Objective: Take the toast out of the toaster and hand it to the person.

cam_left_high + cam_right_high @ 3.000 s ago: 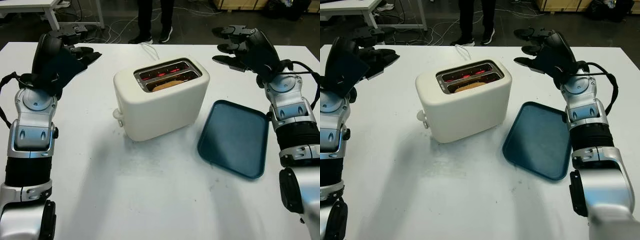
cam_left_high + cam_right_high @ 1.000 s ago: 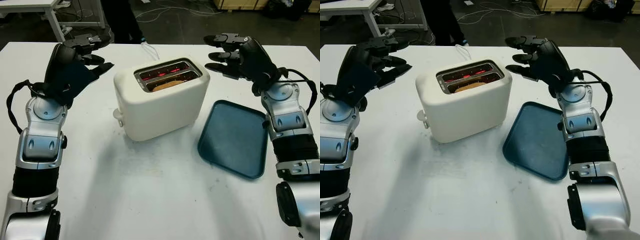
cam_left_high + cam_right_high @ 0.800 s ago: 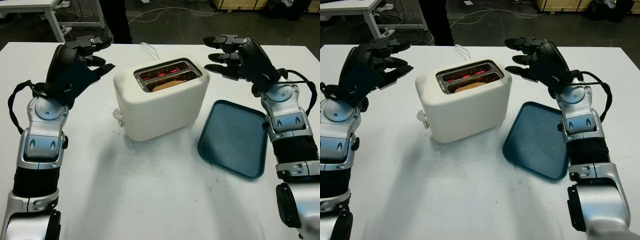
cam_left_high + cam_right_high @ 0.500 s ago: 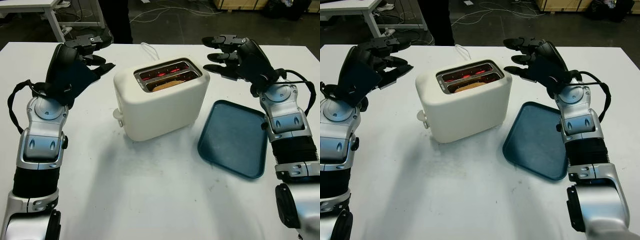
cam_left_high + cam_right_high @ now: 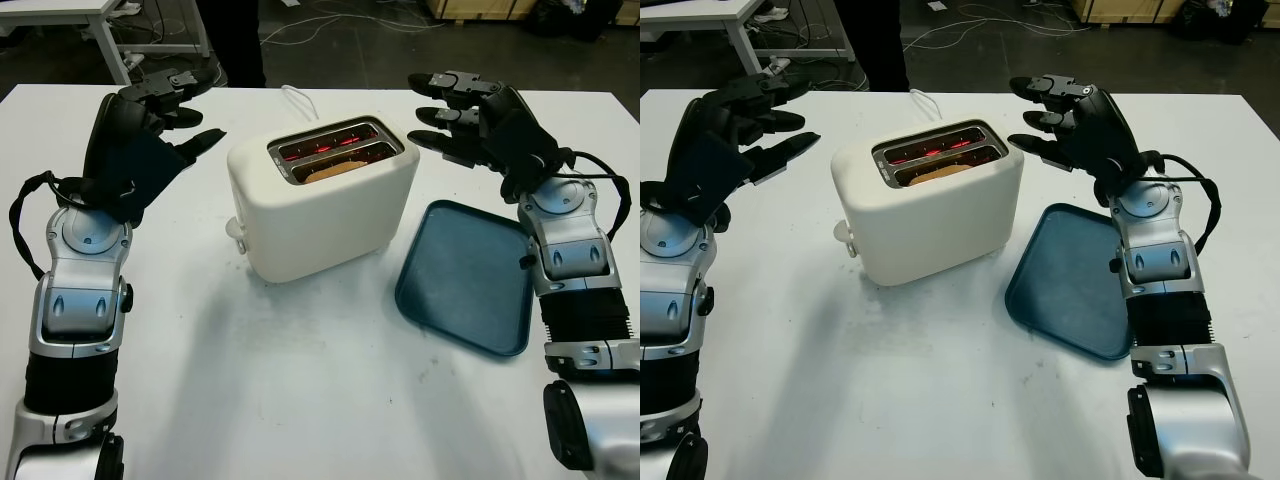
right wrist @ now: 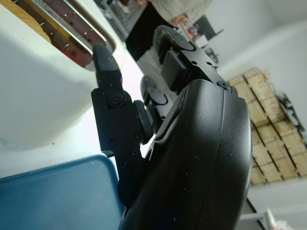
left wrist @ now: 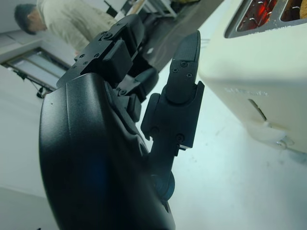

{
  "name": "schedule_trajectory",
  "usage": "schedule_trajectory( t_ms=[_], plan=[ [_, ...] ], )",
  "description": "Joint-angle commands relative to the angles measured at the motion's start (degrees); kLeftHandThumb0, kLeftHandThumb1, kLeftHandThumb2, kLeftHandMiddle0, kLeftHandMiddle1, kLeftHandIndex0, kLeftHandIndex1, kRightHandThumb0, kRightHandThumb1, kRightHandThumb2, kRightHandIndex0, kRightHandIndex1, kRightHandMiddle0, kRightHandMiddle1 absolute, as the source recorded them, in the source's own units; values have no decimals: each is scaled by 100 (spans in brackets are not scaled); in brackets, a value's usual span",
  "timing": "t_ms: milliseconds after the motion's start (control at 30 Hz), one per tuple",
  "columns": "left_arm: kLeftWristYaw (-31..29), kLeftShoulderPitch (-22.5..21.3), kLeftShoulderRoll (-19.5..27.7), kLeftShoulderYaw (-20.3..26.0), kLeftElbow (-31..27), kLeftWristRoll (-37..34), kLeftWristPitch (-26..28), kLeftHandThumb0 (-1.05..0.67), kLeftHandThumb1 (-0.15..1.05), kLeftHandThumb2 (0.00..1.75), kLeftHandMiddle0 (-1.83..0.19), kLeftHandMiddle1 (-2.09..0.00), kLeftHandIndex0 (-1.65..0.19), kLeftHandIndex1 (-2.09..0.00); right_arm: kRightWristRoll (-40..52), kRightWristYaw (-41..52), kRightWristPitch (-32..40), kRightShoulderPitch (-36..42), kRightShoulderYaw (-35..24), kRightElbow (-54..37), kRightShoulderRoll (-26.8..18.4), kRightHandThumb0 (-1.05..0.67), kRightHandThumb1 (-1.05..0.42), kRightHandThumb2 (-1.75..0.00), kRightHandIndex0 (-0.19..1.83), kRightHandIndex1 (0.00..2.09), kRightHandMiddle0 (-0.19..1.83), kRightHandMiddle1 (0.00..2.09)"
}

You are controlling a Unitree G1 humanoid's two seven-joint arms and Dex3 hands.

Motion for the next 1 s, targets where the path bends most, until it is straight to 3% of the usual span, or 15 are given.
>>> schedule_trajectory(
  t_ms=[0,500,967],
  plan=[
    [26,127,3,72,-122,-3,58,-43,92,8,-31,-71,-57,-2,139,3,84,112,-90,-109,43,-30,-92,-7,40,0,39,0],
    [-63,313,-26,28,-554,-99,439,-46,92,9,-32,-64,-56,-1,382,25,177,480,-157,-489,62,-27,-92,-9,34,1,34,1],
    [-34,170,-86,-78,-485,-148,443,-44,92,9,-34,-60,-55,-1,335,57,347,396,-118,-481,20,-25,-92,-9,34,1,33,0]
  ],
)
